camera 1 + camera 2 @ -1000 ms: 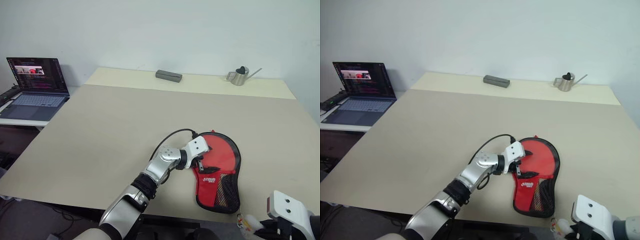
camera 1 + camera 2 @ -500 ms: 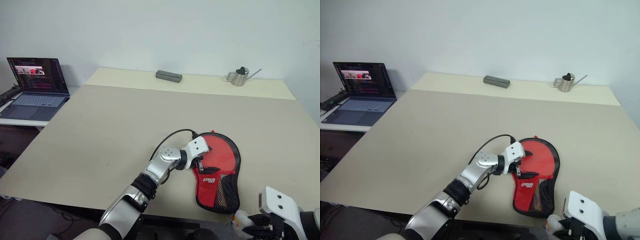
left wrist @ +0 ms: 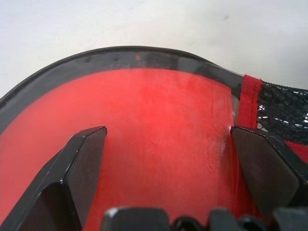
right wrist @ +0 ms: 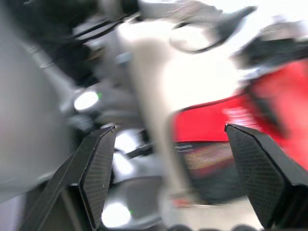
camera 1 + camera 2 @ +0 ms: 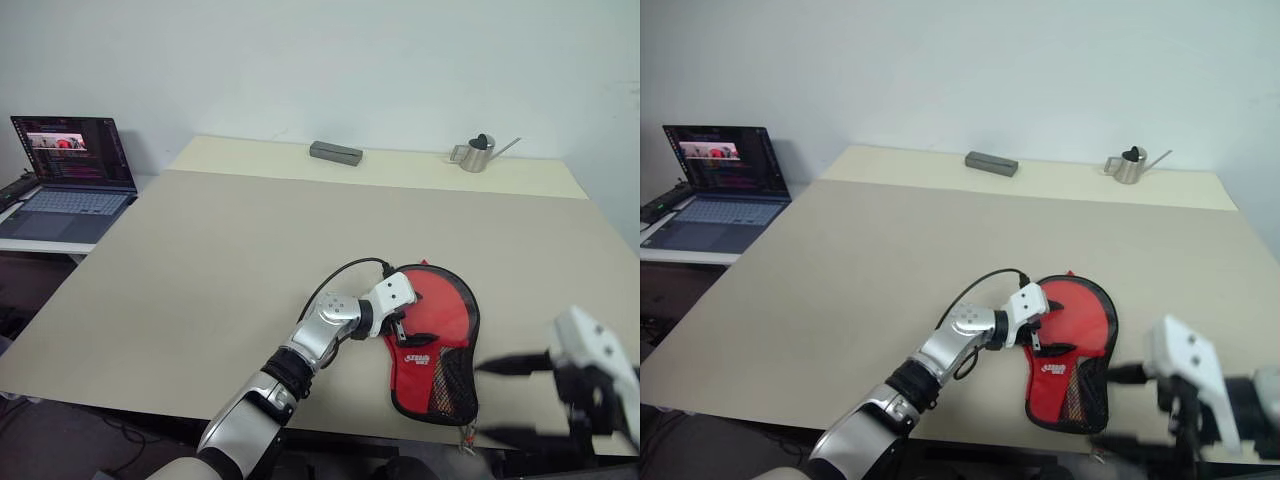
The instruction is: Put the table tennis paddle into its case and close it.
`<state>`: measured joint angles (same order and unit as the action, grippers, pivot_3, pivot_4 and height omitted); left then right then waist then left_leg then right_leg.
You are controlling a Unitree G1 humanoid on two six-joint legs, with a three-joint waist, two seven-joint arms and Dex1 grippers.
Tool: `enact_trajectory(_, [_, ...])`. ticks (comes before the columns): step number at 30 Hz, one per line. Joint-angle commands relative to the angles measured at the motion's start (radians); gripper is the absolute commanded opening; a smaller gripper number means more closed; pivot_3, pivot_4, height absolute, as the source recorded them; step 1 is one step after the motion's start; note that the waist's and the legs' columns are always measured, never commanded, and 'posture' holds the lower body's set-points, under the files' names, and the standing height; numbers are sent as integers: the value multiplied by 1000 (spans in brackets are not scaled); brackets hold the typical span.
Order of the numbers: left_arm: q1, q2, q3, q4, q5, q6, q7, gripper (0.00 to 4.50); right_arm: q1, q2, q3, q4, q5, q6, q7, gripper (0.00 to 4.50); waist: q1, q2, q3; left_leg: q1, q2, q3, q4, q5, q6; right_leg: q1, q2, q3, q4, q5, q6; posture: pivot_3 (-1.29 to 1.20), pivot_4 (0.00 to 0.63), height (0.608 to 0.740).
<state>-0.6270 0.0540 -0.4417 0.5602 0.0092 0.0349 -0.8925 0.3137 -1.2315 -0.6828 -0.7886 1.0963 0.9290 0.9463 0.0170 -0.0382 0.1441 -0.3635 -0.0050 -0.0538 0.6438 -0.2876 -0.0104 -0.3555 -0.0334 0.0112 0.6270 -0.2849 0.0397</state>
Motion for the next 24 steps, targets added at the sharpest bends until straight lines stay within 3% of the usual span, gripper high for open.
enact_trajectory(1, [64,80,23,-57,-7,84,-48,4500,-68,-36,61,99,-55,-20,40,3929,-4,5,3,-1,0,0,0,0,0,-3,0,0,1,0,-1,0,150,740])
enact_trajectory(10, [14,169,146,-429,-170,240,-101,4500,-257,-41,263,310,-239,-136,140,3929,1,12,29,-20,-4,2,6,2,-2,-27,-1,3,14,3,-5,0,150,740])
enact_trajectory(16, [71,414,290,-826,-391,544,-187,4500,-382,-14,360,473,-369,-270,205,3929,-7,16,39,-24,-3,3,7,4,-5,-32,-1,3,18,3,-5,0,150,740])
enact_trajectory(19, [127,550,348,-933,-425,611,-196,4500,-463,5,413,584,-432,-339,241,3929,-16,18,41,-23,-3,3,7,4,-5,-32,-1,3,18,3,-5,0,150,740])
enact_trajectory(24, [201,681,442,-1023,-462,659,-166,4500,-591,30,489,725,-506,-400,297,3929,-18,21,44,-24,-3,3,11,4,-5,-32,-1,3,20,3,-6,0,150,740])
